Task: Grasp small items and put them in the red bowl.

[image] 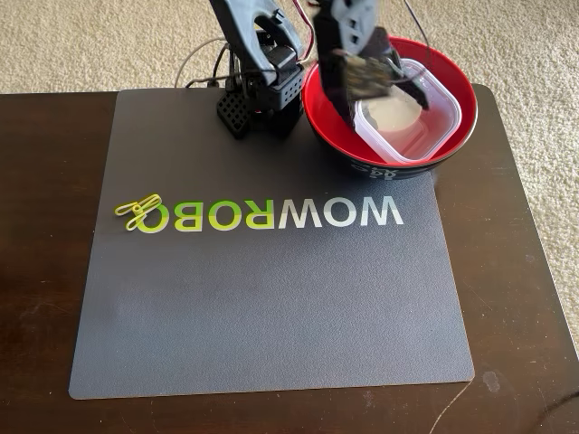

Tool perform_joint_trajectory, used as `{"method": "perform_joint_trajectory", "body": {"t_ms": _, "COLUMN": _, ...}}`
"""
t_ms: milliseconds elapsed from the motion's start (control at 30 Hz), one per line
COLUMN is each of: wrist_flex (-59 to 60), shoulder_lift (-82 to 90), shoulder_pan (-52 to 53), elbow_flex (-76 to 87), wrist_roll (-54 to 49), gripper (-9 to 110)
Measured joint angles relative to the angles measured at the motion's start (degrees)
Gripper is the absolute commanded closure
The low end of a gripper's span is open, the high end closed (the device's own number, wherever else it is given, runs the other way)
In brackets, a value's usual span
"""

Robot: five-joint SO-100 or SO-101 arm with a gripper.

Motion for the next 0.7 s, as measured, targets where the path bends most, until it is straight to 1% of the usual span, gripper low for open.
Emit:
{"method": "perform_joint_trajectory", "body": {"t_ms": 100, "wrist_flex": 0.1, "shoulder_lift": 2.3, "shoulder_pan": 9.8, "elbow_flex": -4.0, "wrist_roll": -6.9, "gripper": 60}}
{"method": "perform_joint_trajectory", "body": {"t_ms": 200, "wrist_flex": 1.8, "shoulder_lift": 4.0, "shoulder_pan": 25.0, "elbow_flex": -4.0, "wrist_roll": -8.7, "gripper": 63}}
{"method": "perform_joint_trajectory", "body": {"t_ms": 233, "wrist_flex": 1.8, "shoulder_lift": 4.6, "shoulder_pan": 31.2, "elbow_flex": -2.3, "wrist_roll": -7.2, "gripper": 64}}
{"method": "perform_joint_trajectory", "body": {"t_ms": 300, "wrist_flex": -0.1, "shoulder_lift": 5.6, "shoulder_pan": 45.3, "elbow_flex": 3.5, "wrist_roll": -1.0, "gripper": 65}}
{"method": "perform_joint_trajectory", "body": {"t_ms": 400, "wrist_flex": -6.6, "shoulder_lift": 5.8, "shoulder_pan": 67.4, "elbow_flex": 13.9, "wrist_roll": 10.8, "gripper": 67}}
{"method": "perform_joint_trajectory", "body": {"t_ms": 467, "wrist_flex": -11.8, "shoulder_lift": 3.8, "shoulder_pan": 80.0, "elbow_flex": 18.1, "wrist_roll": 15.0, "gripper": 68}}
{"method": "perform_joint_trajectory", "body": {"t_ms": 533, "wrist_flex": -15.7, "shoulder_lift": -0.5, "shoulder_pan": 87.4, "elbow_flex": 18.7, "wrist_roll": 16.4, "gripper": 68}}
{"method": "perform_joint_trajectory", "body": {"t_ms": 700, "wrist_flex": -25.7, "shoulder_lift": -11.3, "shoulder_pan": 93.6, "elbow_flex": 18.7, "wrist_roll": 18.5, "gripper": 68}}
